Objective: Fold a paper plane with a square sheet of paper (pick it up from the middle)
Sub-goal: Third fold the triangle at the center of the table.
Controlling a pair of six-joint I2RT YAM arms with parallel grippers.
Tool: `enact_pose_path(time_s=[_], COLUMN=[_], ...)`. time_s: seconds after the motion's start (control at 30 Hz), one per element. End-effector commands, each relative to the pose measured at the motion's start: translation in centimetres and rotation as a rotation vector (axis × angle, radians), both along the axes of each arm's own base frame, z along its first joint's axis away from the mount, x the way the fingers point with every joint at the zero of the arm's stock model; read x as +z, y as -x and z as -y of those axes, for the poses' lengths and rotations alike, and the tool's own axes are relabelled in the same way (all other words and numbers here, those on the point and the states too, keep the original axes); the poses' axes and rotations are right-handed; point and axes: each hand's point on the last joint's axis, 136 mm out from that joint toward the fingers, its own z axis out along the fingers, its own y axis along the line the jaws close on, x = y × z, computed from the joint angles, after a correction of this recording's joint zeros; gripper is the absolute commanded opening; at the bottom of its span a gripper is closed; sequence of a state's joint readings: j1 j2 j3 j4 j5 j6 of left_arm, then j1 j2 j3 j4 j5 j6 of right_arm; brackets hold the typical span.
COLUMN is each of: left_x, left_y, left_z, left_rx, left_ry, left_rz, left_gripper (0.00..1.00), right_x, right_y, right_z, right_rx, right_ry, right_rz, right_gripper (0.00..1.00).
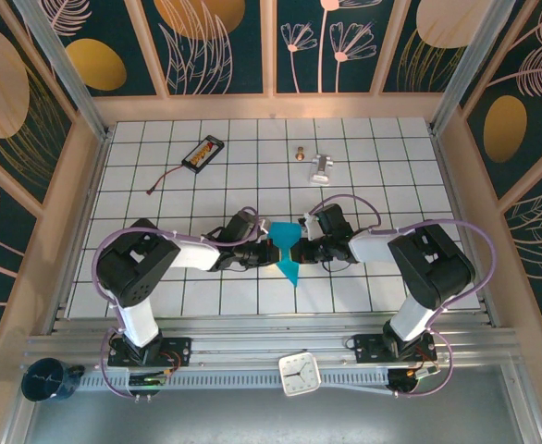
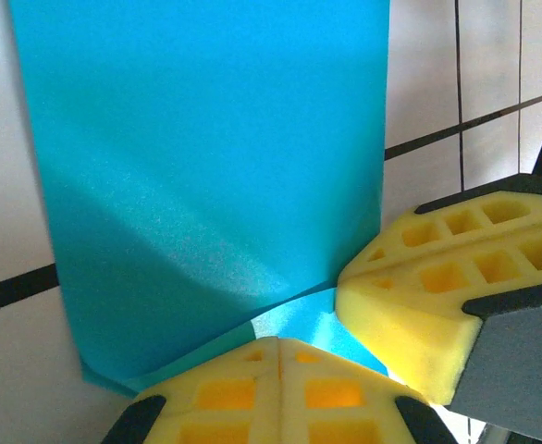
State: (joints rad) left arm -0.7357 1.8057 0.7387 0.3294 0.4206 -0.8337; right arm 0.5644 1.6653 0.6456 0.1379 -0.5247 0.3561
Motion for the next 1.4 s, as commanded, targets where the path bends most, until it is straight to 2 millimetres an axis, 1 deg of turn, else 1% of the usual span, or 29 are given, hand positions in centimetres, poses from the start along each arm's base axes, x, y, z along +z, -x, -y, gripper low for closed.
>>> enact_pose_path(time_s=[0.0,0.07,0.13,0.23,0.27,0.43,0.5,0.7,0.73,0.8,0.9,1.0,1.1,1.2,1.37], left_x=[-0.8,0.3,1.6,2.6,2.5,0.1,-0.4,-2.9,-3.1,-2.7,-0.9,1.3,2.7,3.0,1.6], left_y=[0.1,-0.3,-0.6,-1.0,-1.1,-1.9,-2.1,-1.0,-1.0,-1.3,-2.0,-2.4,-2.0,-1.6,-1.1], left_z=[-1.6,-1.2,-0.5,0.3,0.4,-1.2,-1.8,-2.9,-3.2,-3.5,-3.3,-2.3,-1.3,-0.7,-0.7], left_rx=[0.007,0.002,-0.013,-0.025,-0.025,0.020,0.034,0.018,0.021,0.033,0.034,0.013,-0.007,-0.027,-0.051], left_ry=[-0.065,-0.051,-0.011,0.020,0.015,-0.064,-0.078,-0.134,-0.139,-0.138,-0.126,-0.066,0.006,0.044,0.022], left_rz=[-0.001,0.023,0.038,0.050,0.053,0.026,0.026,-0.016,-0.020,-0.007,0.041,0.068,0.056,0.034,0.003], left_gripper=[0.02,0.03,0.05,0.06,0.06,0.04,0.03,0.03,0.03,0.03,0.04,0.07,0.09,0.10,0.09], right_x=[-4.6,-4.6,-4.6,-4.6,-4.6,-4.5,-4.5,-4.6,-4.6,-4.6,-4.7,-4.7,-4.6,-4.7,-4.7], right_y=[2.4,2.4,2.4,2.4,2.4,2.4,2.4,2.4,2.4,2.5,2.5,2.5,2.5,2.4,2.3], right_z=[3.1,3.0,3.0,3.0,3.0,3.1,3.1,3.2,3.2,3.2,3.2,3.2,3.3,3.2,3.2], right_rx=[-0.031,-0.031,-0.032,-0.032,-0.033,-0.032,-0.033,-0.032,-0.032,-0.032,-0.032,-0.031,-0.032,-0.032,-0.031], right_ry=[0.184,0.182,0.183,0.184,0.184,0.185,0.187,0.191,0.191,0.191,0.192,0.194,0.195,0.195,0.195], right_rz=[-0.115,-0.113,-0.116,-0.115,-0.115,-0.113,-0.113,-0.115,-0.115,-0.116,-0.116,-0.116,-0.114,-0.115,-0.115], right_gripper=[0.00,0.00,0.00,0.00,0.00,0.00,0.00,0.00,0.00,0.00,0.00,0.00,0.00,0.00,0.00])
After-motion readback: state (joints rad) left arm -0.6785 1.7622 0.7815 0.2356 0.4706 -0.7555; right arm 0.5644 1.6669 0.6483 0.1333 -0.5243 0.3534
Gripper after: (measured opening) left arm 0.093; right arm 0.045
